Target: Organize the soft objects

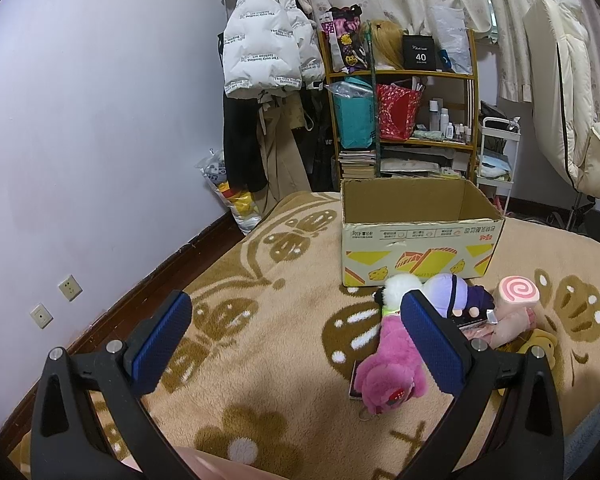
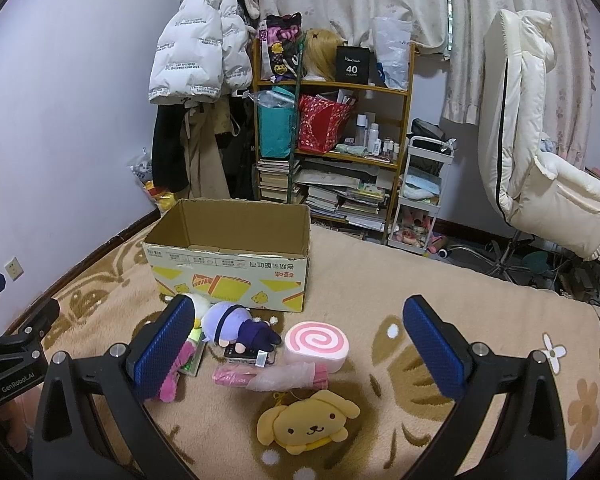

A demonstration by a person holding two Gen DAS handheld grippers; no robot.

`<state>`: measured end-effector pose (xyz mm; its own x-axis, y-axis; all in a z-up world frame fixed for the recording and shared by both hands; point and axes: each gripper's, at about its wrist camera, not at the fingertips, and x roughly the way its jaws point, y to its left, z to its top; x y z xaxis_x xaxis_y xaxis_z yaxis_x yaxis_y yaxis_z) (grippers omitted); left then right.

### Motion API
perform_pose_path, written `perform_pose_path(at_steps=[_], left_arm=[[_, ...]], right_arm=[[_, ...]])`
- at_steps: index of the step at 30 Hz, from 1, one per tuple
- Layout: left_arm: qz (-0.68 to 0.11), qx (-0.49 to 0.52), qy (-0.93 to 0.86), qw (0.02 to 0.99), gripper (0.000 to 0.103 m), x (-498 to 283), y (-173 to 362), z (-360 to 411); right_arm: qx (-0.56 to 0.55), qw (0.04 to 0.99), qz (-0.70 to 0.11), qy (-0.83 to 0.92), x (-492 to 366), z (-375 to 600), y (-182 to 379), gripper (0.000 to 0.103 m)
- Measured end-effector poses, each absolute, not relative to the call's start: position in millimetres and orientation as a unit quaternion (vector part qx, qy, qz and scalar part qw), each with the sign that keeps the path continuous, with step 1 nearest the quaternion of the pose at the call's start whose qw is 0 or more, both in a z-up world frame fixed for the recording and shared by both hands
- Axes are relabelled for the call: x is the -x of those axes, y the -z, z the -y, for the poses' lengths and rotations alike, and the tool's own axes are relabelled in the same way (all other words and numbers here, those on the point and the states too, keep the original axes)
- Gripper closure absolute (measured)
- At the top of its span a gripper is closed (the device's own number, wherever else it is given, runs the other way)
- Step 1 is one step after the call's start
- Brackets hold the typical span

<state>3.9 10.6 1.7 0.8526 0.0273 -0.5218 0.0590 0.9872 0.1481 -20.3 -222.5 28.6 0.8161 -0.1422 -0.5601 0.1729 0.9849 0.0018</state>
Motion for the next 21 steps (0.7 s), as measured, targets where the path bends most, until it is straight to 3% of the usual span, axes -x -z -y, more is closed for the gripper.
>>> perform_pose_path(at_steps=[21], left_arm=[[-0.274, -0.084, 0.006, 0.958, 0.000, -5.5, 1.4, -10.4]], right_arm=[[-0.026, 0.952, -0.294, 0.083, 20.8, 221.6, -27.1, 0.000]])
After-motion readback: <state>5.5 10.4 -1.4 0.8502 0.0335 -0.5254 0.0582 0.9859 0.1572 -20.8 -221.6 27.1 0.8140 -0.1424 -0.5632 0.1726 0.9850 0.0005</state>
